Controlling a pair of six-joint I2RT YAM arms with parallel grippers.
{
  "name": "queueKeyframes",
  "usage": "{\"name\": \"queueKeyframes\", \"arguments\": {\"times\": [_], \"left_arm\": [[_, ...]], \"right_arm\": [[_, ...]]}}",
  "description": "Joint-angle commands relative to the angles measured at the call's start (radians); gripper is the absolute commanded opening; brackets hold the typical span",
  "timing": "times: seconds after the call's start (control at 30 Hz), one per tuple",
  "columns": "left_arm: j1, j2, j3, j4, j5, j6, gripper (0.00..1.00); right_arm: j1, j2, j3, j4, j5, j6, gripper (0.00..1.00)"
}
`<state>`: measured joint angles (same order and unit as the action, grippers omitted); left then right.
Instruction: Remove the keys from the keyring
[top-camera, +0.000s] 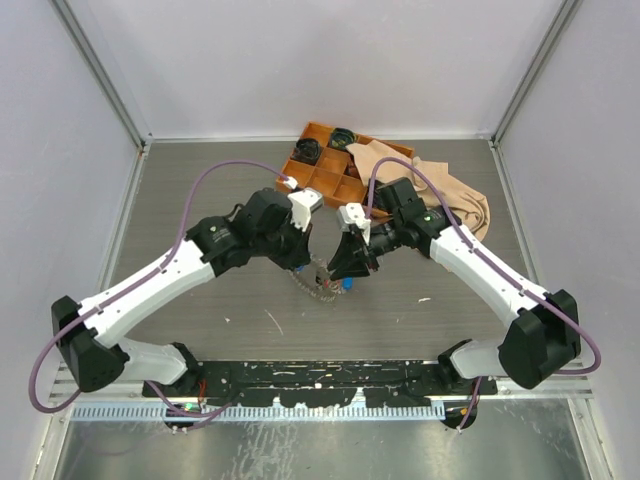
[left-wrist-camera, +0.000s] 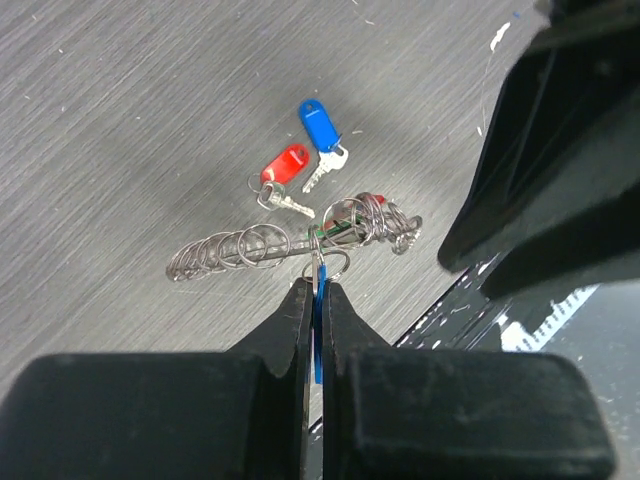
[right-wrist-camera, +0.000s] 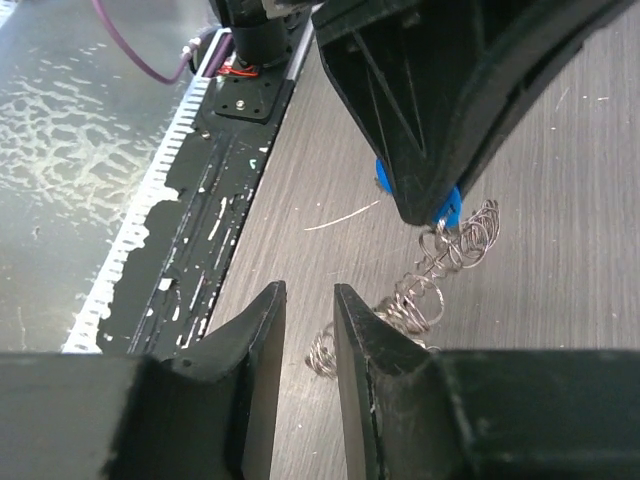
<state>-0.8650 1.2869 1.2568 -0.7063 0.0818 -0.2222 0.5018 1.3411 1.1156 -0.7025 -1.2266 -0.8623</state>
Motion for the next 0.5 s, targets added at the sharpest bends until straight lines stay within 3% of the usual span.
{"name": "queueKeyframes", "arguments": {"times": [0.0, 0.27, 0.47], "left_arm": [[0.034, 0.058, 0.117, -0.037, 0.043, -0.103, 0.0], [0.127, 0.15, 0.199, -0.085, 0.173, -0.242, 0.0], [0.18, 0.164, 0.15, 0.012, 0.317, -0.366, 0.0]], "right_arm": [[0.016, -0.047, -0.014, 0.165, 0.065, 0.129, 0.31], [0.038, -0.052, -0.073, 0.331, 0.164, 0.255, 0.27], [0.037, -0.06, -0.136, 0.465, 0.253, 0.299, 0.28]]}}
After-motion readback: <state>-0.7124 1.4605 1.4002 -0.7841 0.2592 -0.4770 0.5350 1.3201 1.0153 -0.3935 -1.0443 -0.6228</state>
